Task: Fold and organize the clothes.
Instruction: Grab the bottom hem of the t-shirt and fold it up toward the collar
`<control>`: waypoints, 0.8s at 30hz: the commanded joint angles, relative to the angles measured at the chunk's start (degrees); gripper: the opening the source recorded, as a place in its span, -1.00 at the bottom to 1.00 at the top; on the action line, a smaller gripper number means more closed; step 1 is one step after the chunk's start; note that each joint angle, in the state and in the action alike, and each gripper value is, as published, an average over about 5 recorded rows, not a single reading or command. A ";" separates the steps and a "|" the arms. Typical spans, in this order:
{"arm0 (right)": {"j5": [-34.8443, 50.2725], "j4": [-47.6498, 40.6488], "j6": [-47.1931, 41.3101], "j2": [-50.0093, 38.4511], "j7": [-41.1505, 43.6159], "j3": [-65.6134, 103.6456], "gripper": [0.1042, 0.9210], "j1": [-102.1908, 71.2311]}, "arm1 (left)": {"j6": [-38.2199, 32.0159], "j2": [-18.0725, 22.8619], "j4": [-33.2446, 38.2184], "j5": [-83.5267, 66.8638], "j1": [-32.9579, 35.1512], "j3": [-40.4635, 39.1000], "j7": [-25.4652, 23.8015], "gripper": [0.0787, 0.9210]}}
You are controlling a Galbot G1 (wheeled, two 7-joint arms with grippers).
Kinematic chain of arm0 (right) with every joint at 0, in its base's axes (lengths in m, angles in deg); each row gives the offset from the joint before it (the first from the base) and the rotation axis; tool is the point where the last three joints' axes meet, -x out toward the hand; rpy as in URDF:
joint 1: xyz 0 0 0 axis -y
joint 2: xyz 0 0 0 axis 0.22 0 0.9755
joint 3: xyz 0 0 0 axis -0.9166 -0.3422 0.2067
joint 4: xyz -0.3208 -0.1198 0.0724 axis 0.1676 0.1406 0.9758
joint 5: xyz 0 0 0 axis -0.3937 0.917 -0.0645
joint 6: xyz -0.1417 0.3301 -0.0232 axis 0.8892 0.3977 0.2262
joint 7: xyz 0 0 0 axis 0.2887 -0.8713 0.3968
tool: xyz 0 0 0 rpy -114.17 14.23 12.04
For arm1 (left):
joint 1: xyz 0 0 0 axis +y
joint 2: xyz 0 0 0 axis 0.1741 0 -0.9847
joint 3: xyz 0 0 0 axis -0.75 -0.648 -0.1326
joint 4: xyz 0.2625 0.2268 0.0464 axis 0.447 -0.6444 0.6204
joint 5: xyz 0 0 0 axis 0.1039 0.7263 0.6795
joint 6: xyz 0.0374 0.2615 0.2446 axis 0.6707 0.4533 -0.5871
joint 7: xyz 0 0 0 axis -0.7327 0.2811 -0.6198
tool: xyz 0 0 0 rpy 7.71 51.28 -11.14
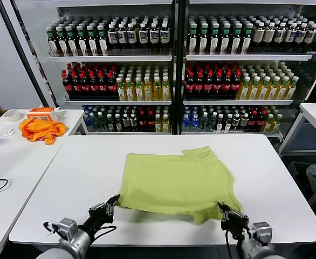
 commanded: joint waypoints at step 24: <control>1.63 -9.94 -1.03 2.29 1.05 -1.38 -0.50 7.57 | -2.17 2.08 -25.25 2.00 -21.12 -9.06 -2.42 -0.70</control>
